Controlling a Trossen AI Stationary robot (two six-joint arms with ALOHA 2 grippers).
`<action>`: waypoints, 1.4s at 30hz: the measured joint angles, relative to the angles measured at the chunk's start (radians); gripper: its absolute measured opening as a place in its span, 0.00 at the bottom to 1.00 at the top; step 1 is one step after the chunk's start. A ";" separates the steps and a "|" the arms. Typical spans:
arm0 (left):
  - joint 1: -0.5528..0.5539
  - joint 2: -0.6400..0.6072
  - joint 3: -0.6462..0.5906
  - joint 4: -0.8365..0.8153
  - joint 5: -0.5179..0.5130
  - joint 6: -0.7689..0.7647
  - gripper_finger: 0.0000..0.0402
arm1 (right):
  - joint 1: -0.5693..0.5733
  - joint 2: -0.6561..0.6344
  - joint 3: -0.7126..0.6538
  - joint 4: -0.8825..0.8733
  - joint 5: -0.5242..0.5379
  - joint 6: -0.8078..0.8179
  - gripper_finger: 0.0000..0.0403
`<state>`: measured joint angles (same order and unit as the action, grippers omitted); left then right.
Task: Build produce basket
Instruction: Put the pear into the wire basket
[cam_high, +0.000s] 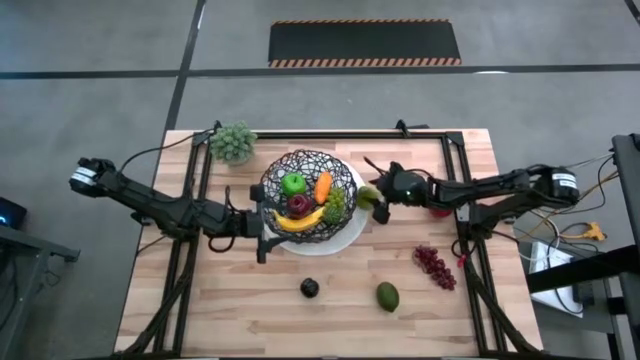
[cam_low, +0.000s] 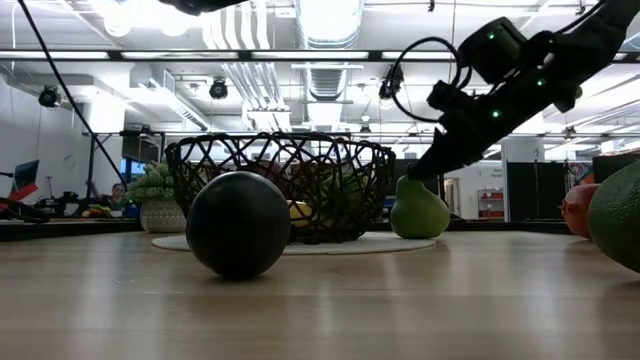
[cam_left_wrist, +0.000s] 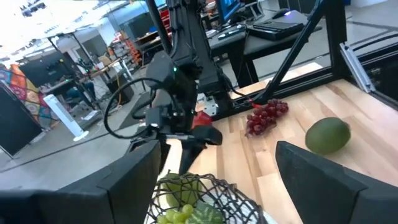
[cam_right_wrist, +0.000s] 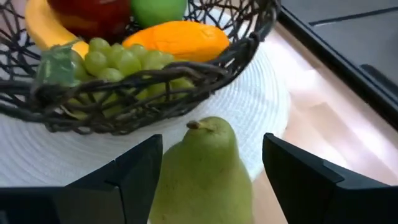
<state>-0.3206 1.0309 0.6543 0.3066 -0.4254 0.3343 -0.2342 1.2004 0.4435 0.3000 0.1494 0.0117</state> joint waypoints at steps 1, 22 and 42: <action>0.000 0.000 0.001 0.000 -0.001 0.010 0.75 | -0.005 0.015 0.006 0.001 -0.012 0.015 0.64; 0.000 -0.018 -0.006 -0.007 -0.017 0.013 0.75 | -0.011 0.033 0.063 -0.155 0.005 0.074 0.41; 0.000 -0.197 -0.089 0.022 -0.131 0.099 0.75 | 0.051 0.074 0.526 -0.189 0.163 0.077 0.43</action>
<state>-0.3202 0.8341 0.5648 0.3286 -0.5560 0.4335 -0.1829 1.2743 0.9695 0.1108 0.3124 0.0888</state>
